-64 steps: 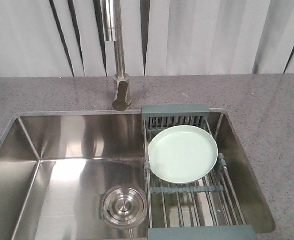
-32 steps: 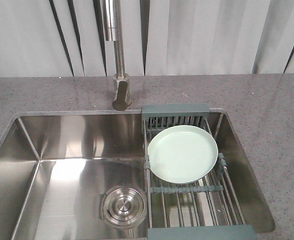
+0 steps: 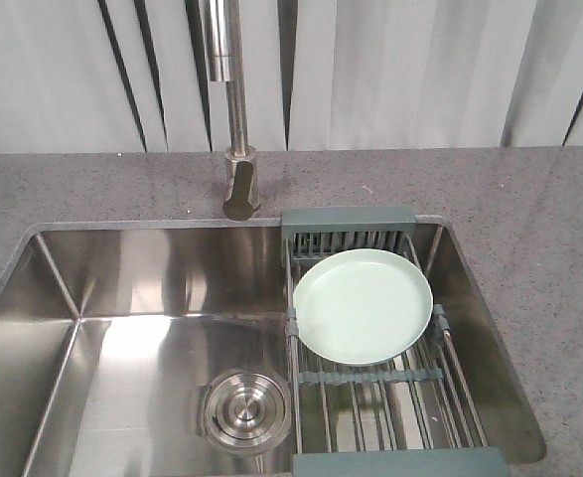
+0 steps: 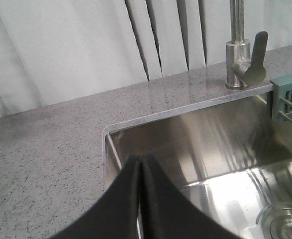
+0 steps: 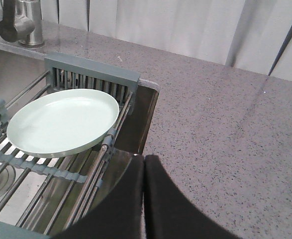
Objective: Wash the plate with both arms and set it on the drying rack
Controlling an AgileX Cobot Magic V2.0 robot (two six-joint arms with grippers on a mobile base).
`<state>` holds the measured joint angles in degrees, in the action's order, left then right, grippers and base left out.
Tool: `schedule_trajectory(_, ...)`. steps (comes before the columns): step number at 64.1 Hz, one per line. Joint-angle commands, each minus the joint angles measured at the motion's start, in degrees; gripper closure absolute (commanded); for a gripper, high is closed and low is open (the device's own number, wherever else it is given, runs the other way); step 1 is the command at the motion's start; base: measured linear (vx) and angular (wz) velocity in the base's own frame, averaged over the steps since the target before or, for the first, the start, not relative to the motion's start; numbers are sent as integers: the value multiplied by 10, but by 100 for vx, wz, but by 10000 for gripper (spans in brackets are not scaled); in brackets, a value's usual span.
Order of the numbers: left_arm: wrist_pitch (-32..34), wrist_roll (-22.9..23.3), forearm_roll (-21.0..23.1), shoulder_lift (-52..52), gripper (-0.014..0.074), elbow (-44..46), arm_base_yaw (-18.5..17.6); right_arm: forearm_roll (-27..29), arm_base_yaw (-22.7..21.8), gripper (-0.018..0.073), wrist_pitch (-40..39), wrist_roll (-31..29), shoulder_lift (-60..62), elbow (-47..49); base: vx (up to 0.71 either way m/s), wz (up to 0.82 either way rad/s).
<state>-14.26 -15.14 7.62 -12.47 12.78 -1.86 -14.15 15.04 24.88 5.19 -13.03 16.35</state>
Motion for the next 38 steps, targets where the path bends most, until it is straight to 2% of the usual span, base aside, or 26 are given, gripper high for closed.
schedule_trajectory(1,47,24,5,5,602,14,1,-8,-1,568,-44,-2,-5,15,0,0)
schedule_trajectory(5,51,72,-8,11,602,14,1,-8,-1,568,-44,-2,-5,15,0,0)
schedule_trajectory(11,50,151,-51,20,602,13,3,-8,-1,568,-44,-2,-5,15,0,0)
schedule_trajectory(16,56,204,-76,27,602,0,21,-8,-1,568,-44,-2,-5,15,0,0)
schedule_trajectory(28,72,216,-73,70,602,-57,75,-8,-1,568,-44,-2,-5,15,0,0)
schedule_trajectory(38,80,217,-73,117,602,-111,81,-8,-1,568,-44,-2,-5,15,0,0)
